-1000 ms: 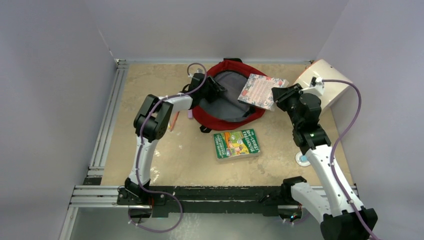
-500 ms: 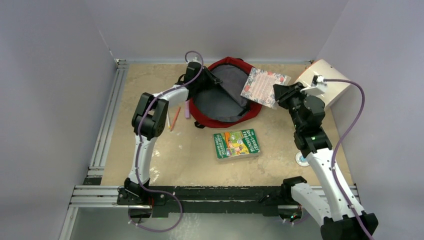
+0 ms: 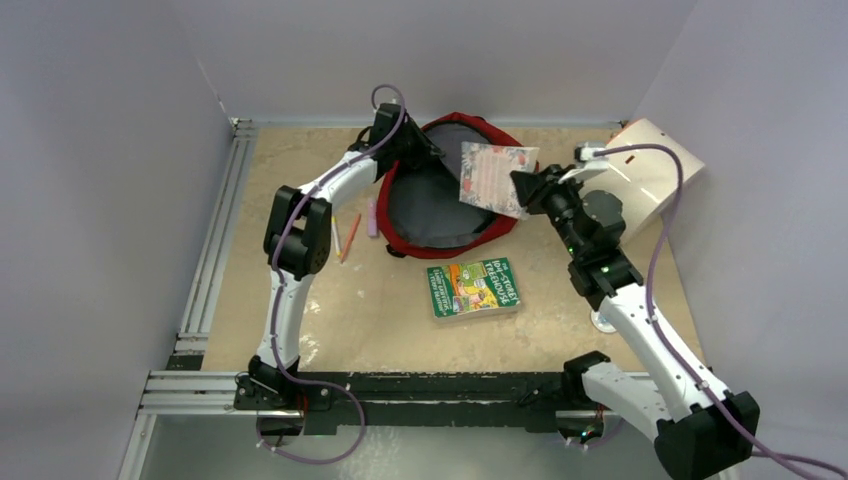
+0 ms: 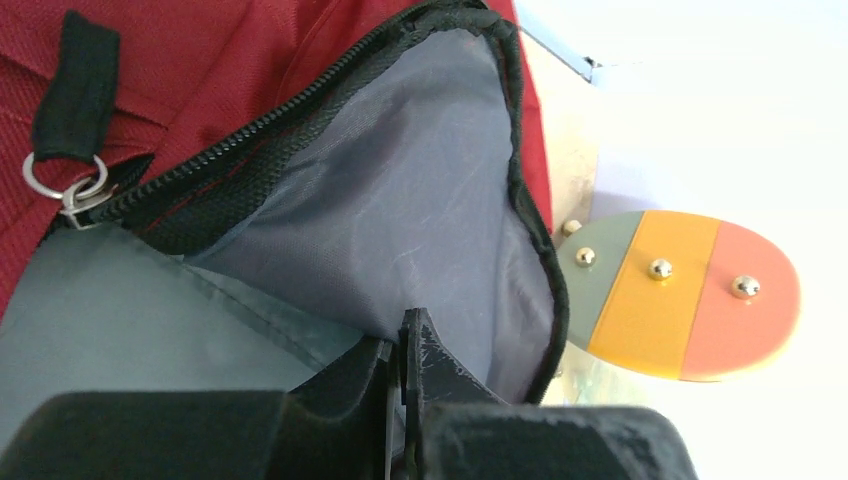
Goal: Pack the student bag
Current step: Place the book in the student bag.
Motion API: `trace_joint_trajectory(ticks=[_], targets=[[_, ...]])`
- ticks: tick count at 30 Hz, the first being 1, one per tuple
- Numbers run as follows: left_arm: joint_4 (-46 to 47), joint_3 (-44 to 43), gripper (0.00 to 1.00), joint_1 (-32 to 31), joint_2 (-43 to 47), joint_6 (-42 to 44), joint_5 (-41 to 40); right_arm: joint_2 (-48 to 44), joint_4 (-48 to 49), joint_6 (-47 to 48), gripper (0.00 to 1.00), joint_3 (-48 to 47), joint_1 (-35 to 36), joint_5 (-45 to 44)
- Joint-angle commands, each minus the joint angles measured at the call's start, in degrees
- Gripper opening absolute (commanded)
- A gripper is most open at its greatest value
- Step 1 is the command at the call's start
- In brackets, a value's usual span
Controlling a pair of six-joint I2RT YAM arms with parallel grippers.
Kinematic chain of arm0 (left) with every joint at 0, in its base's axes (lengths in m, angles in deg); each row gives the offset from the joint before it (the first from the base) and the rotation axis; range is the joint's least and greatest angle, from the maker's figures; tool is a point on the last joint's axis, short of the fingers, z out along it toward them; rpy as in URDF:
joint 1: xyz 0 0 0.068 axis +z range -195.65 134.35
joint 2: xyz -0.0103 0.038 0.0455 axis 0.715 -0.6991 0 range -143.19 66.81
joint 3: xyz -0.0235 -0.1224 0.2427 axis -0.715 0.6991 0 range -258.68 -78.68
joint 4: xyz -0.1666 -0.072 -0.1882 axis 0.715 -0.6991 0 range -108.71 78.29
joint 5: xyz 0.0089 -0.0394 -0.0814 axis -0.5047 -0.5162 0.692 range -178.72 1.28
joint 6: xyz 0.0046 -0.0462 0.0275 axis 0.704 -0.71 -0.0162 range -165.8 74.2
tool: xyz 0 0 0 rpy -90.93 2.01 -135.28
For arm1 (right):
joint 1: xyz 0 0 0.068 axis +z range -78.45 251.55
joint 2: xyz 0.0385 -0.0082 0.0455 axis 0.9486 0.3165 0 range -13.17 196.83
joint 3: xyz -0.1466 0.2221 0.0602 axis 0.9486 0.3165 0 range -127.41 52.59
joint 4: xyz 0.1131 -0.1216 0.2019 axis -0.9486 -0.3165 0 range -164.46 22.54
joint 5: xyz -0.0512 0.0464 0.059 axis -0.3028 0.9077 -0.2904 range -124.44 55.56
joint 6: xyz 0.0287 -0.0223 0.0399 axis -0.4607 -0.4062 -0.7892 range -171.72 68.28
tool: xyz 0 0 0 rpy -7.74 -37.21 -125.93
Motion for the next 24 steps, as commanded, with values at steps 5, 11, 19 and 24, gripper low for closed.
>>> trace_joint_trajectory(ticks=[5, 11, 19, 24], targets=[[-9.8, -9.0, 0.0, 0.2, 0.7, -2.1, -1.0, -1.4, 12.1, 15.4, 0.0, 0.1, 7.0, 6.9], [-12.2, -10.8, 0.0, 0.2, 0.6, -3.7, 0.0, 1.6, 12.6, 21.7, 0.0, 0.1, 7.3, 12.9], [-13.0, -11.6, 0.0, 0.2, 0.7, -4.2, 0.4, 8.3, 11.1, 30.6, 0.0, -3.5, 9.1, 18.0], [-13.1, -11.8, 0.0, 0.2, 0.9, -4.1, 1.0, 12.7, 10.5, 37.3, 0.0, -6.6, 10.5, 17.3]])
